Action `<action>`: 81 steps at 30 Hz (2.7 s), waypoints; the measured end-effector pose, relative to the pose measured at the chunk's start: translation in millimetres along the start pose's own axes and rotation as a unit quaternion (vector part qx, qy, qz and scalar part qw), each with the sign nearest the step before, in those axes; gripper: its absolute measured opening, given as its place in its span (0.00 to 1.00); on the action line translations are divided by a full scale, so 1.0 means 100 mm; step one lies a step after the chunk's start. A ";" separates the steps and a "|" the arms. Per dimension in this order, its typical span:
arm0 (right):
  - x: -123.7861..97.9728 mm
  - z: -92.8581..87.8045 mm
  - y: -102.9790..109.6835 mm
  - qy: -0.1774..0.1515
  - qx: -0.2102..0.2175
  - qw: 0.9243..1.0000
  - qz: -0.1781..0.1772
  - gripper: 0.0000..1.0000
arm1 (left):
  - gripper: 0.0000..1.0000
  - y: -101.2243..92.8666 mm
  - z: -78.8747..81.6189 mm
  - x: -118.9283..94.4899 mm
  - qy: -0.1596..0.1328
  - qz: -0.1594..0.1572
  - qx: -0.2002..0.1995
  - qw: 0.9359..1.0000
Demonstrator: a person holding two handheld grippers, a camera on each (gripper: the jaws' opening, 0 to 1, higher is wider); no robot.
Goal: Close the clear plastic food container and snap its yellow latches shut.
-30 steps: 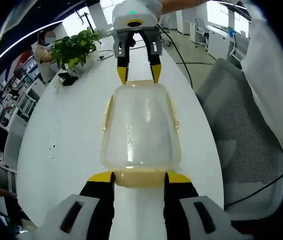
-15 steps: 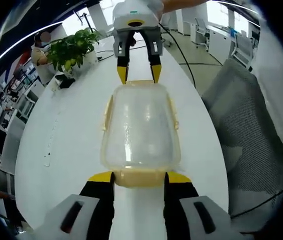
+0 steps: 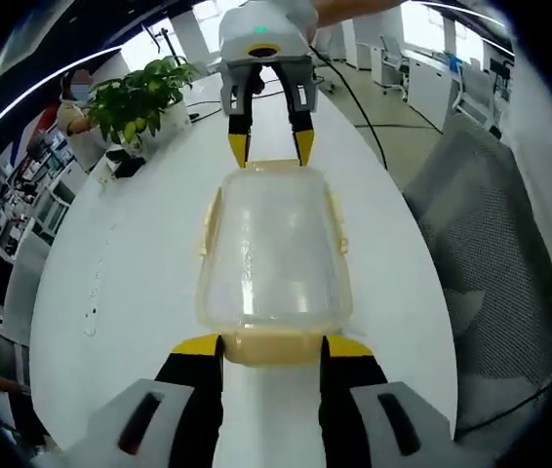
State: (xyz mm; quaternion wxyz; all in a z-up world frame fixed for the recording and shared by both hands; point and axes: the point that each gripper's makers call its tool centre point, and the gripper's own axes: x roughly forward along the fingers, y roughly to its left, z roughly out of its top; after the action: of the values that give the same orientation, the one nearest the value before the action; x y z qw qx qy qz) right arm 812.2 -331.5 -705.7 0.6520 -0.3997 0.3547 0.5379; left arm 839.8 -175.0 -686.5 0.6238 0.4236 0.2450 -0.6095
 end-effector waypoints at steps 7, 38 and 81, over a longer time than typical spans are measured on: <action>-0.01 -0.11 0.00 0.004 -0.003 1.000 0.002 0.36 | 0.32 -0.03 0.03 0.08 -0.008 -0.001 -0.005 1.000; 0.06 -0.27 0.01 0.012 0.012 0.999 0.031 0.36 | 0.32 -0.05 0.04 0.30 0.001 -0.044 -0.023 0.999; 0.08 -0.31 0.01 0.016 0.046 0.998 0.040 0.37 | 0.34 -0.14 -0.14 0.35 0.027 -0.056 -0.001 0.998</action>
State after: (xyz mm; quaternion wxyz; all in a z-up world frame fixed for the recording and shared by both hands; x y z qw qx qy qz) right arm 811.2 -356.2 -726.3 0.6418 -0.3630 0.4054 0.5404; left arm 834.3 -181.3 -725.5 0.5823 0.4250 0.2852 -0.6317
